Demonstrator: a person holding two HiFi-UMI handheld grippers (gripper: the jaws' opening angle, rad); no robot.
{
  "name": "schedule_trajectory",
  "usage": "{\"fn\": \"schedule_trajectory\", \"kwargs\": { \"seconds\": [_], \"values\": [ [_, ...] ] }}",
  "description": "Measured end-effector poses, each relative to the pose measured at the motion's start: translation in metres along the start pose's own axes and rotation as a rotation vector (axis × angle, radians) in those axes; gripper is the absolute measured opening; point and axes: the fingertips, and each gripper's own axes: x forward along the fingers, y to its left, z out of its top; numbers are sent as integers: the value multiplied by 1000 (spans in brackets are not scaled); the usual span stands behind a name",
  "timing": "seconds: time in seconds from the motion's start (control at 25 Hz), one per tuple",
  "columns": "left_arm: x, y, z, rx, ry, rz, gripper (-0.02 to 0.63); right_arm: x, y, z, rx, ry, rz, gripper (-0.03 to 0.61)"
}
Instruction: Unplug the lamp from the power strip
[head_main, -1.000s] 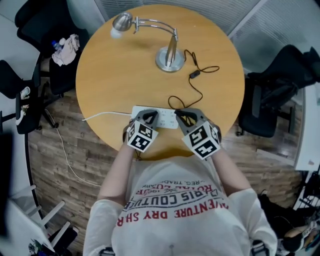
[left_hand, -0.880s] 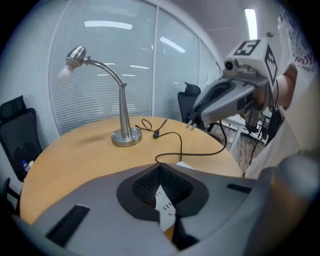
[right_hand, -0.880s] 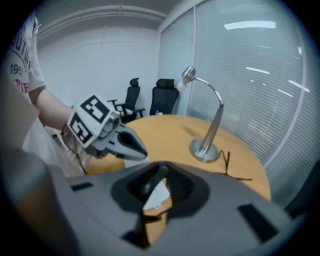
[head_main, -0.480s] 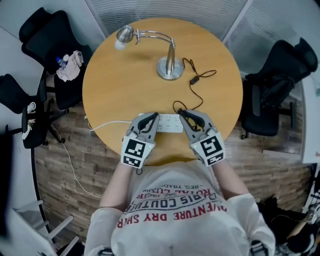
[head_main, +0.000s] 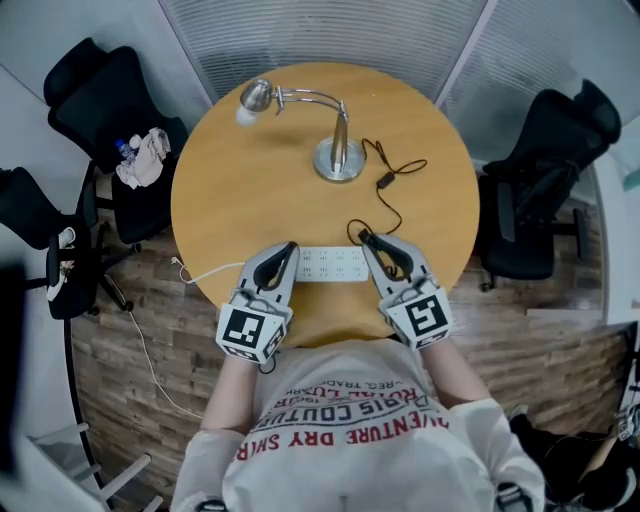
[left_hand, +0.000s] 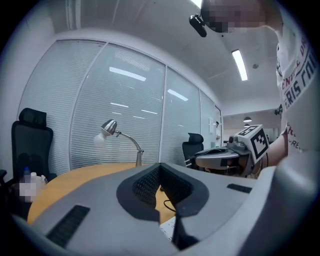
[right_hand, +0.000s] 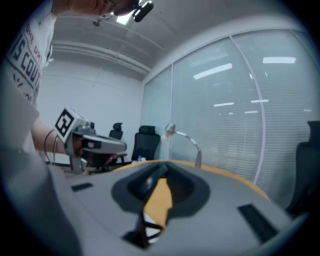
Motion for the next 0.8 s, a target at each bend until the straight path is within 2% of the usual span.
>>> {"fn": "schedule_trajectory", "kwargs": {
  "seconds": [0.28,0.8],
  "values": [
    [3,0,4,-6,-17,-20,28,-2,-4,3,49,-11,-46,74],
    [6,7,3,-25,3,-23,28,11,-3,8,47,2,-45,74]
  ]
}}
